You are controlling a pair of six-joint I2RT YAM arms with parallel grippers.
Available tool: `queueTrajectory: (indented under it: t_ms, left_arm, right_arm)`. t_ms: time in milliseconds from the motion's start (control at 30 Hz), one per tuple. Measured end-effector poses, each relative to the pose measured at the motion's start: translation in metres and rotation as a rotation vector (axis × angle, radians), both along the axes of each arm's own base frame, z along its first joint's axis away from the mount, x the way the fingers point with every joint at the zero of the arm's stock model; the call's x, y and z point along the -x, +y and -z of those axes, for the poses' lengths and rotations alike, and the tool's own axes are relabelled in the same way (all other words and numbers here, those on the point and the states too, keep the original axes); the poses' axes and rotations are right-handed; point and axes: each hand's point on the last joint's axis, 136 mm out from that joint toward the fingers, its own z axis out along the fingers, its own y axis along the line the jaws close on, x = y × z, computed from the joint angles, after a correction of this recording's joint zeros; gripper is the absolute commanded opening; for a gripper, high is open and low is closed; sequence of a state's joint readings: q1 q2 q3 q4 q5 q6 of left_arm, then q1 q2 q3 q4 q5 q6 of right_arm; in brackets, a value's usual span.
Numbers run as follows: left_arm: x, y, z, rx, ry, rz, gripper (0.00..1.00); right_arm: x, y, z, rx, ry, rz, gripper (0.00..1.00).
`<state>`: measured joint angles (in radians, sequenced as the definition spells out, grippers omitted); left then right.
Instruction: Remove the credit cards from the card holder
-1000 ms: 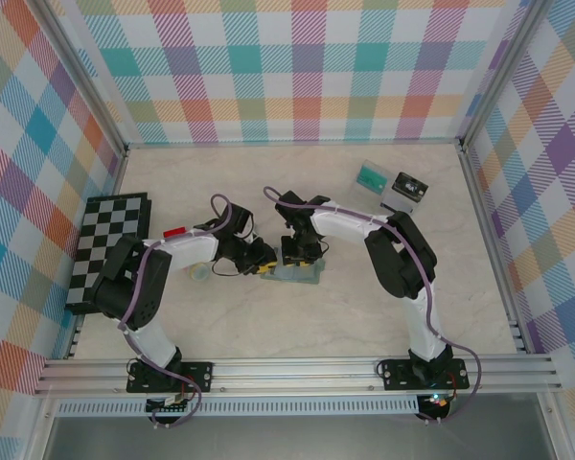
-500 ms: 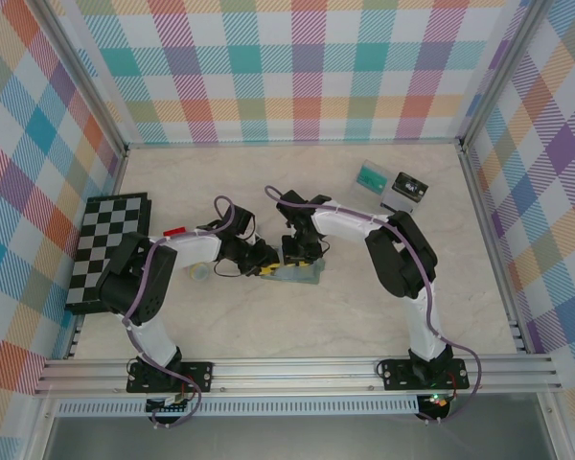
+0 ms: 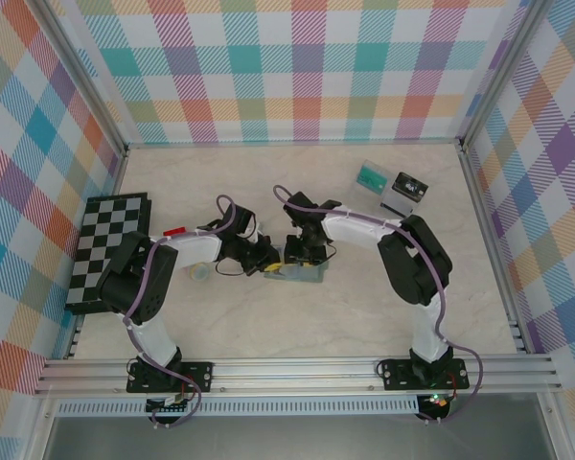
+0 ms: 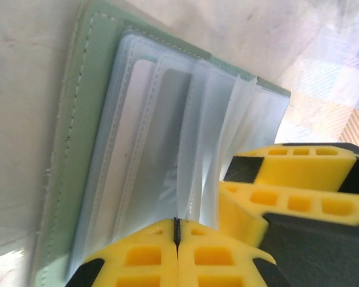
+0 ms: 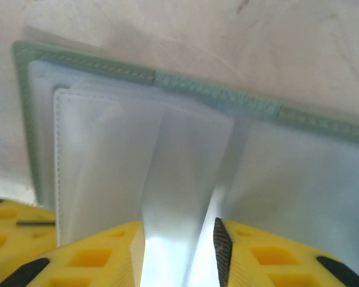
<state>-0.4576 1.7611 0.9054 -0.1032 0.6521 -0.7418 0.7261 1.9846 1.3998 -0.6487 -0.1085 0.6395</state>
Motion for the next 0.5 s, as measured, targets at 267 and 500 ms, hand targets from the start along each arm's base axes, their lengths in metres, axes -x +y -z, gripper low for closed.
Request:
queueTrajectory:
  t_ms: [267,500]
  left_arm:
    - [0.000,-0.021,-0.015,0.087,-0.042,0.042,0.25]
    - [0.006,-0.046,-0.025,0.133,-0.070,0.092,0.37]
  right_arm:
    - [-0.012,-0.034,-0.053,-0.040,-0.168,0.157,0.50]
    - [-0.016,-0.062,-0.064,-0.032,-0.225,0.268,0.54]
